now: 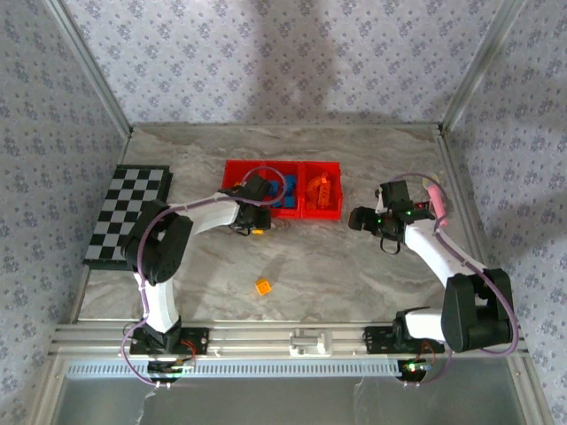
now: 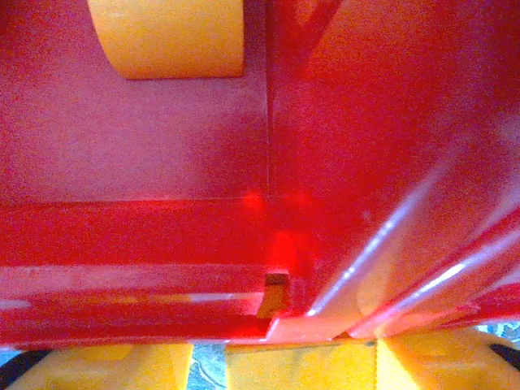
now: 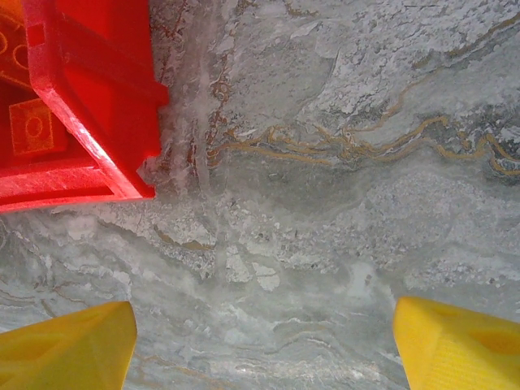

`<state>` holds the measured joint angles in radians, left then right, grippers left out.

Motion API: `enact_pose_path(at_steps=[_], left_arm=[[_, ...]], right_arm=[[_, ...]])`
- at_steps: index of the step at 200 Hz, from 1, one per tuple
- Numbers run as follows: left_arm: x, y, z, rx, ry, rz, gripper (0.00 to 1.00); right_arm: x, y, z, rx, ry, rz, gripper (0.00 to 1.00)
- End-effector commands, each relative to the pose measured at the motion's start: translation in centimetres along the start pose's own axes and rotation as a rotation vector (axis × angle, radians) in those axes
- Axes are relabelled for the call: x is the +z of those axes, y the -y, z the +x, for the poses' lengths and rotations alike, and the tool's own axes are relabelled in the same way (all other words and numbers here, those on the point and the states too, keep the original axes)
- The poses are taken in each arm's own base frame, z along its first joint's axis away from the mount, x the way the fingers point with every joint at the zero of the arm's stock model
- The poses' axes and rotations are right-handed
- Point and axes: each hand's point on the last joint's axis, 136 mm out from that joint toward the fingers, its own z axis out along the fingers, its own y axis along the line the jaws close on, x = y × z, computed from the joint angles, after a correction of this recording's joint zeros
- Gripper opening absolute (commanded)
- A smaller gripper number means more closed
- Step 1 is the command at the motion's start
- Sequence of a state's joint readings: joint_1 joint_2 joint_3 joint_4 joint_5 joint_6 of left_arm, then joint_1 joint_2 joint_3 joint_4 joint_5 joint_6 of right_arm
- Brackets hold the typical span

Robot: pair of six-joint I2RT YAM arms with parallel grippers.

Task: Sort the legos into containers by color
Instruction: Pick up the lego from the center of the table.

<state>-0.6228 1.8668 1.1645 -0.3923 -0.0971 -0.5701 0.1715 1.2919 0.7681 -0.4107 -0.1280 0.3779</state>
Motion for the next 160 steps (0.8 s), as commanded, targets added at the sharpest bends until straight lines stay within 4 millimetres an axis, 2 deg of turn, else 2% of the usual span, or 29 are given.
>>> enact_pose_path(at_steps=[1,14,47,99,128,160], left_arm=[[-0.6,0.2,-0.3,-0.007,0.007,0.015,0.43],[-0.9,0.2,-0.2,-0.008,0.01,0.019,0.38],[-2.3,-0.1,-0.1,-0.013,0.021,0.026,0.32],[-7.1,-0.7,-1.3,0.01,0.104,0.031,0.31],[-9.6,-2.3,-3.6,0.011,0.163,0.001,0.32],[-10.6,-4.1,-7.1,0.01,0.197,-0.03,0.33]], right_arm=[[-0.2,0.2,-0.1,0.007,0.005,0.004,0.85],[-0.2,0.1,-0.1,0.007,0.003,0.002,0.85],[-0.2,0.0,-0.2,0.009,0.005,-0.001,0.85],[0.0,-0.1,-0.3,0.01,0.002,-0.004,0.85],[0.2,-0.2,-0.2,0.011,-0.003,-0.006,0.85],[0.0,-0.2,-0.1,0.008,-0.002,-0.004,0.85]])
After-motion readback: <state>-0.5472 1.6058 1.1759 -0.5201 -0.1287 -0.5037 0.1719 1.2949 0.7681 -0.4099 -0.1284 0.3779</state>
